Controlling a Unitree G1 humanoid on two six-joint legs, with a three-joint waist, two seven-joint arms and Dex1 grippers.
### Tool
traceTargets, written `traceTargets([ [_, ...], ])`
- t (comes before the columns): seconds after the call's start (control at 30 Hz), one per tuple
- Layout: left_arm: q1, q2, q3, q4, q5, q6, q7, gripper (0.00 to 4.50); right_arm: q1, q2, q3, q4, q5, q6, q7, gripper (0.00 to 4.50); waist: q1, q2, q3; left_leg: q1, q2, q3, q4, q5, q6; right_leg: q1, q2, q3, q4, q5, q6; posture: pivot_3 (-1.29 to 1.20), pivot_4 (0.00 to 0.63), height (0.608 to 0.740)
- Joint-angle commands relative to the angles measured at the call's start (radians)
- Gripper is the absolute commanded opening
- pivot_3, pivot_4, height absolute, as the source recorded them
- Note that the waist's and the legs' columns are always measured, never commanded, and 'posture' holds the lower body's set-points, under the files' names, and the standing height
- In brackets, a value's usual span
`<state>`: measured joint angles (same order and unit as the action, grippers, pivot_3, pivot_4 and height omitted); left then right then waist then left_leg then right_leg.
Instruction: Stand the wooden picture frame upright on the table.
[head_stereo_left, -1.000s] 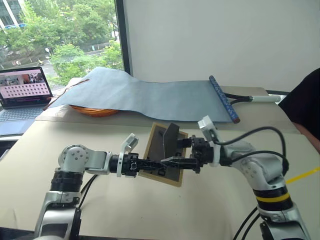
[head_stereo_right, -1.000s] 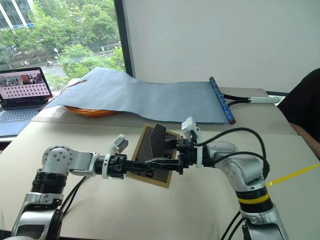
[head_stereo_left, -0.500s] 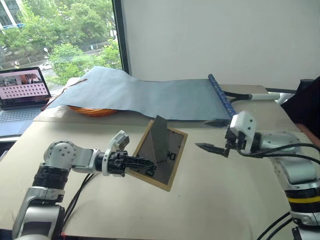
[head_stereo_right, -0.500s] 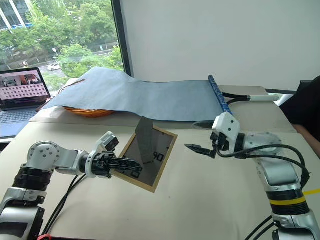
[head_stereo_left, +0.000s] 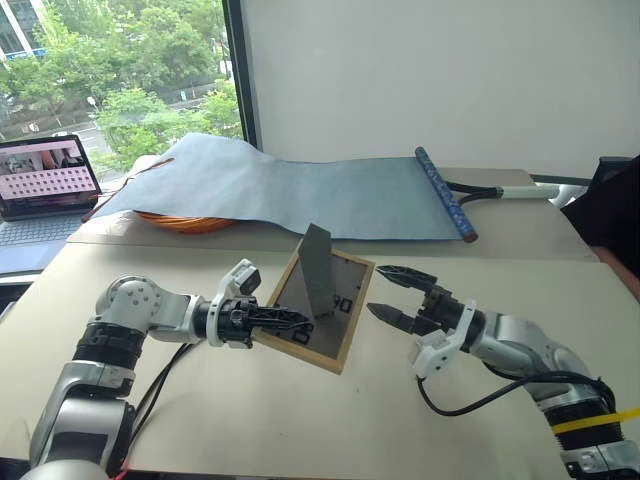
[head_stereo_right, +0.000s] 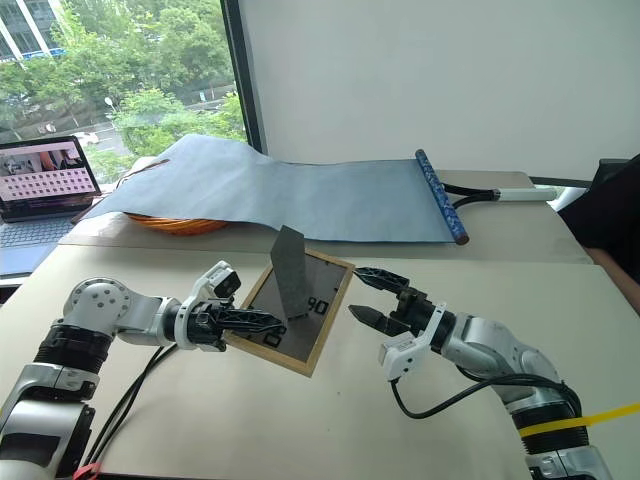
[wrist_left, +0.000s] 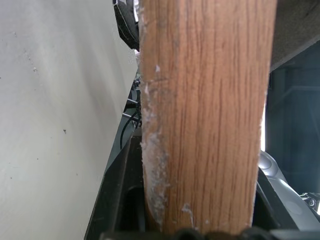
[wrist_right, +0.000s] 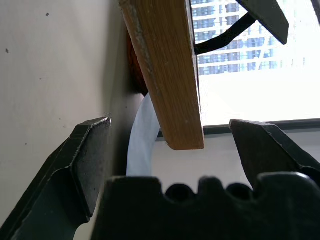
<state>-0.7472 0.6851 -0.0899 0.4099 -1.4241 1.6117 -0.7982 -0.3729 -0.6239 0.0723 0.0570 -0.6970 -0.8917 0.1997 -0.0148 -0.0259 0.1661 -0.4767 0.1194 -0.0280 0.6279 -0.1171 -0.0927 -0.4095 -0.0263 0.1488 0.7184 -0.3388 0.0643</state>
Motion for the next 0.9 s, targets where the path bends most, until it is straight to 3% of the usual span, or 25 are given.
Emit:
traceTargets([
  [0.03, -0.009, -0.011, 0.020, -0.012, -0.040, 0.003, -0.016, 1.06, -0.040, 0.031, 0.024, -0.040, 0.000, 0.005, -0.044, 4.18, 0.000, 0.000, 0.000, 0.000, 0.000, 0.000, 0.000, 0.000, 0.000, 0.000, 0.000, 0.000, 0.000, 0.000, 0.000, 0.00, 0.150, 0.673],
  [0.1, -0.008, -0.015, 0.021, -0.012, -0.042, 0.003, -0.012, 1.06, -0.049, 0.034, 0.039, -0.034, 0.013, 0.006, -0.038, 3.75, 0.000, 0.000, 0.000, 0.000, 0.000, -0.001, 0.000, 0.000, 0.000, 0.001, 0.000, -0.001, 0.000, 0.000, 0.000, 0.00, 0.150, 0.673],
  [0.3, -0.002, -0.015, 0.034, -0.020, -0.045, 0.003, 0.002, 1.06, -0.068, 0.020, 0.056, -0.008, 0.066, 0.013, -0.027, 1.56, 0.003, 0.000, 0.000, 0.000, 0.000, -0.003, 0.001, 0.000, 0.000, 0.003, 0.000, -0.004, 0.000, 0.000, 0.000, 0.00, 0.150, 0.673],
  [0.33, 0.003, -0.014, 0.042, -0.033, -0.039, 0.003, 0.006, 1.06, -0.071, 0.017, 0.058, -0.004, 0.079, 0.018, -0.022, 1.41, 0.002, 0.000, 0.000, 0.000, 0.000, -0.003, 0.001, 0.000, 0.000, 0.003, 0.000, -0.004, 0.000, 0.000, 0.000, 0.00, 0.150, 0.673],
  [0.6, 0.059, 0.015, 0.122, -0.104, 0.003, 0.003, 0.025, 1.06, -0.107, 0.017, 0.054, 0.035, 0.139, 0.047, 0.002, 1.39, -0.001, 0.000, 0.000, 0.000, 0.000, -0.005, 0.001, 0.000, 0.000, 0.004, 0.000, -0.006, 0.000, 0.000, -0.001, 0.00, 0.150, 0.673],
  [0.9, 0.083, 0.032, 0.185, -0.130, -0.049, 0.003, 0.057, 1.05, -0.125, 0.008, 0.064, 0.065, 0.169, 0.041, 0.021, 1.39, 0.000, 0.000, 0.000, 0.000, 0.000, -0.006, 0.002, 0.000, 0.000, 0.005, 0.000, -0.006, 0.000, 0.000, -0.001, 0.00, 0.150, 0.673],
])
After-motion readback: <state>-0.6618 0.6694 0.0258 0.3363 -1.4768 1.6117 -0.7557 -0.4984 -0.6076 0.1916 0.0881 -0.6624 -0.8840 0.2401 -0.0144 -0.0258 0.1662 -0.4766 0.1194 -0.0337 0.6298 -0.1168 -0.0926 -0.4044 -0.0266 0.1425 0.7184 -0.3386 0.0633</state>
